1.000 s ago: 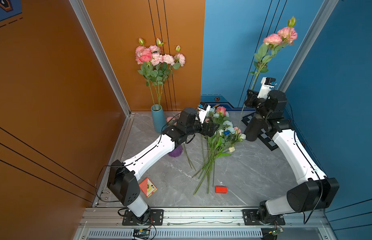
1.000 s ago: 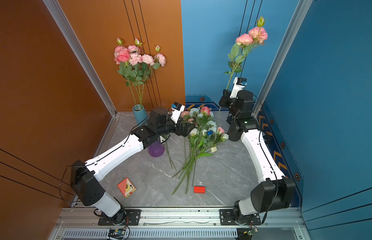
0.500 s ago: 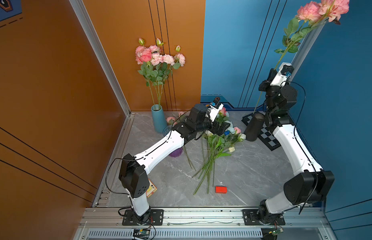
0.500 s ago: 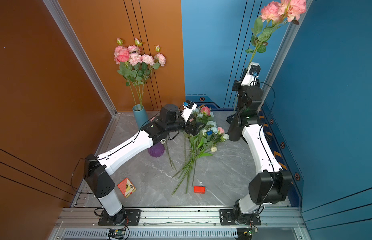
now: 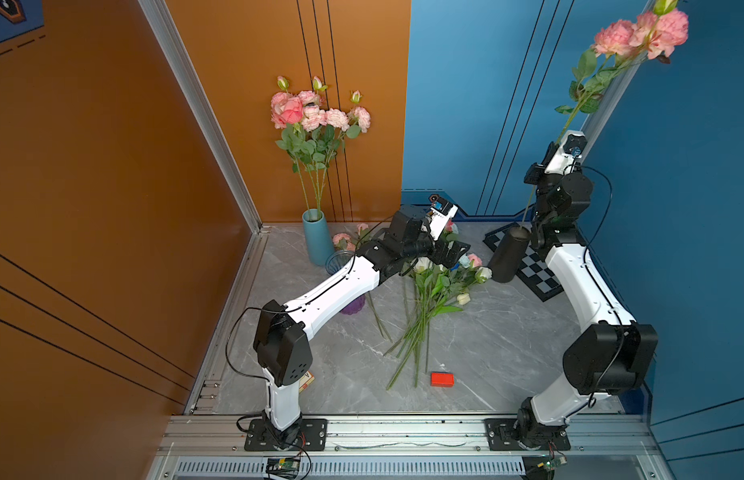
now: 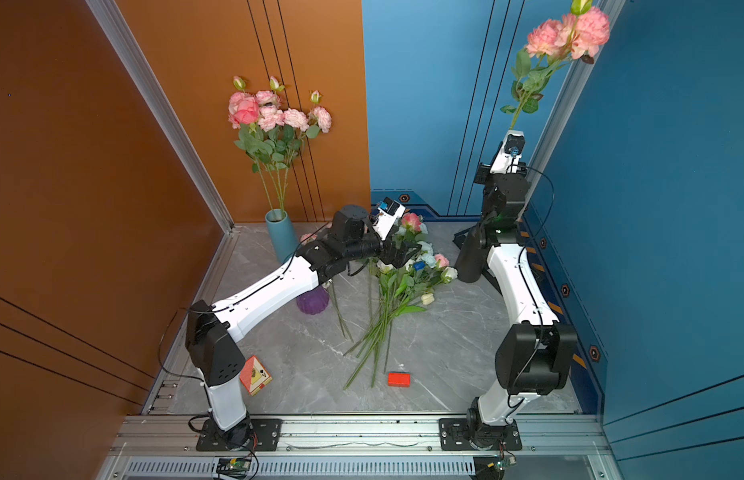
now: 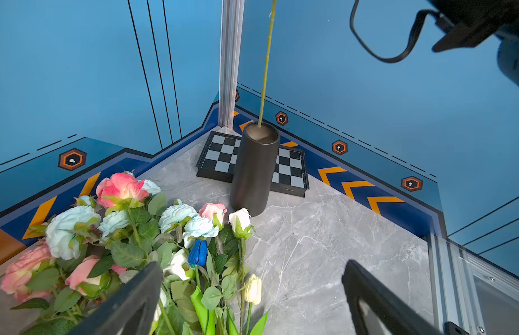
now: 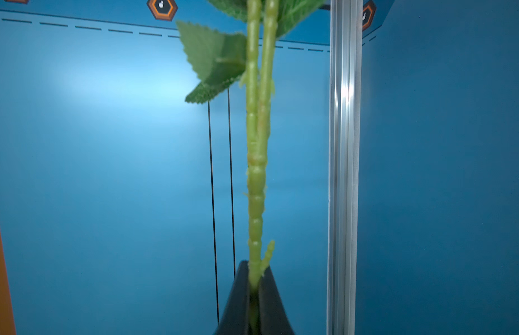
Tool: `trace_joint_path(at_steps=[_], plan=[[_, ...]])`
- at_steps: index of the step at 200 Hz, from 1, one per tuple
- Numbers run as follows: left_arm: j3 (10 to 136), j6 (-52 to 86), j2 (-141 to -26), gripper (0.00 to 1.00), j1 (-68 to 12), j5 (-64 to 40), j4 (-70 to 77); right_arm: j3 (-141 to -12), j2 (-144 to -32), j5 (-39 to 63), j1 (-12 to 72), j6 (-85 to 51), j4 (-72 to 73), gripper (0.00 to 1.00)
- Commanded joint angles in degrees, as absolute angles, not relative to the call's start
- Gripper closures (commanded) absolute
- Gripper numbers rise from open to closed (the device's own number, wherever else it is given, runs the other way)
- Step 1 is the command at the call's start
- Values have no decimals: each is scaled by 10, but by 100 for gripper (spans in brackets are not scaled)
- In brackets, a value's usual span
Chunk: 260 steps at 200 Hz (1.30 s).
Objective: Place the pink flowers into the vase
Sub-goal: Place the flower in the vase.
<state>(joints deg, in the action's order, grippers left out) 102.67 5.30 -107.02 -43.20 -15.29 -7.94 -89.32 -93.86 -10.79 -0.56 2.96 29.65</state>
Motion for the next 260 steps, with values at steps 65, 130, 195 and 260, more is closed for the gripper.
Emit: trace_joint_path(at_steps=[65, 130, 195, 260], plan=[[1015, 30, -1060, 1, -438, -158, -72, -761, -920, -124, -11, 10, 360, 100], [989, 31, -1042, 1, -439, -152, -69, -678, -922, -152, -13, 5, 388, 100], [970, 30, -1028, 1, -439, -148, -67, -663, -939, -171, -17, -5, 371, 100], [959, 44, -1017, 1, -434, -115, -82, -656, -933, -182, -24, -23, 337, 97]])
